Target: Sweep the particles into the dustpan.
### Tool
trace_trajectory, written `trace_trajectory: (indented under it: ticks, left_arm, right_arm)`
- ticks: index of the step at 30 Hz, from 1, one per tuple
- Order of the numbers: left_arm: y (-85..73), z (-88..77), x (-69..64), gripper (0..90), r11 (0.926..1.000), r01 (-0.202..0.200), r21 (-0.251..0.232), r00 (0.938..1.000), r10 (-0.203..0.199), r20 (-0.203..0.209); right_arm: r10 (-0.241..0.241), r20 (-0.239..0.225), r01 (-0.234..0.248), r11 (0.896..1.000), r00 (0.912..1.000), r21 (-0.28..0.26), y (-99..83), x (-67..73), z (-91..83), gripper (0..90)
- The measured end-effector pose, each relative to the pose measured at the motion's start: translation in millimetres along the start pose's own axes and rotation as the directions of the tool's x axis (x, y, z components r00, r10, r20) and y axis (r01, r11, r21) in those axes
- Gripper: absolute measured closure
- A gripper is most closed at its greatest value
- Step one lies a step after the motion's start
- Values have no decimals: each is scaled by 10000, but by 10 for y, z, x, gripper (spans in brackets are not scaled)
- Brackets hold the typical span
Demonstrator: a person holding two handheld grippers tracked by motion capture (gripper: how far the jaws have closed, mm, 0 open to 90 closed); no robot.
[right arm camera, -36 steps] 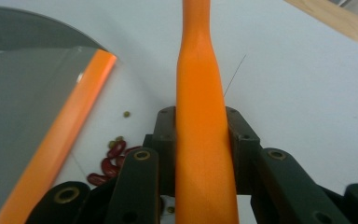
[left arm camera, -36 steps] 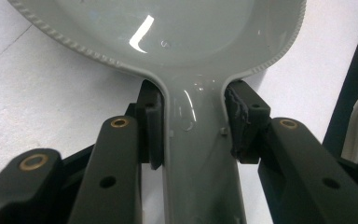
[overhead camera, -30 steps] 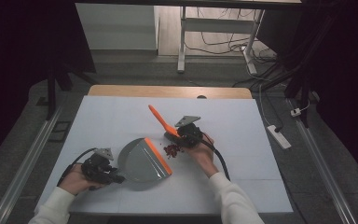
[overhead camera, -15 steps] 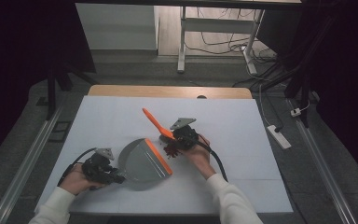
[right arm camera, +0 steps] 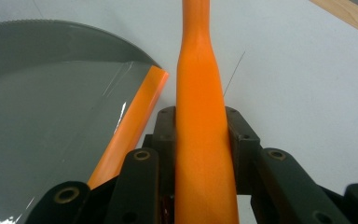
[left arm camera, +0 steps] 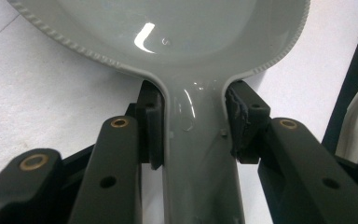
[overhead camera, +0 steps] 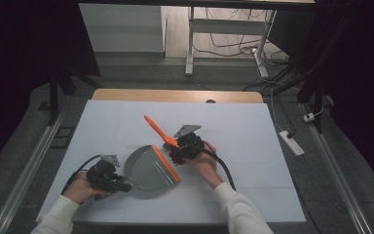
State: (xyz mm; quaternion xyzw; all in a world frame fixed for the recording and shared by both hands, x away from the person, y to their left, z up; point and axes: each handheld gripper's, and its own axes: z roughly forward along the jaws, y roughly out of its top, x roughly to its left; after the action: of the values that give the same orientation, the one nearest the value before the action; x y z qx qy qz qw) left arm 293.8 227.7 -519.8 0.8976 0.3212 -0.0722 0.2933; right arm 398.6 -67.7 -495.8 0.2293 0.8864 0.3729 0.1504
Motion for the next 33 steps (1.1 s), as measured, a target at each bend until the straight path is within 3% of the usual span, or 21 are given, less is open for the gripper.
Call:
trace_trajectory:
  ticks: [25,27,31,33]
  left_arm:
    - [1,-1,-1,615,10000,23,-2,10000,-23,1]
    - [1,-1,-2,615,10000,33,-2,10000,-33,17]
    - [-1,-3,-3,615,10000,29,-20,10000,-29,14]
    - [-2,-2,-2,615,10000,30,-19,10000,-30,14]
  right_arm:
    - [-446,-949,423,9988,9945,-266,96,253,29,700]
    - [-473,-1229,437,9985,9913,-319,113,285,25,700]
    - [-899,-1400,817,9946,9861,-636,148,345,-7,700]
    - [-903,-1212,799,9929,9885,-876,172,325,-72,700]
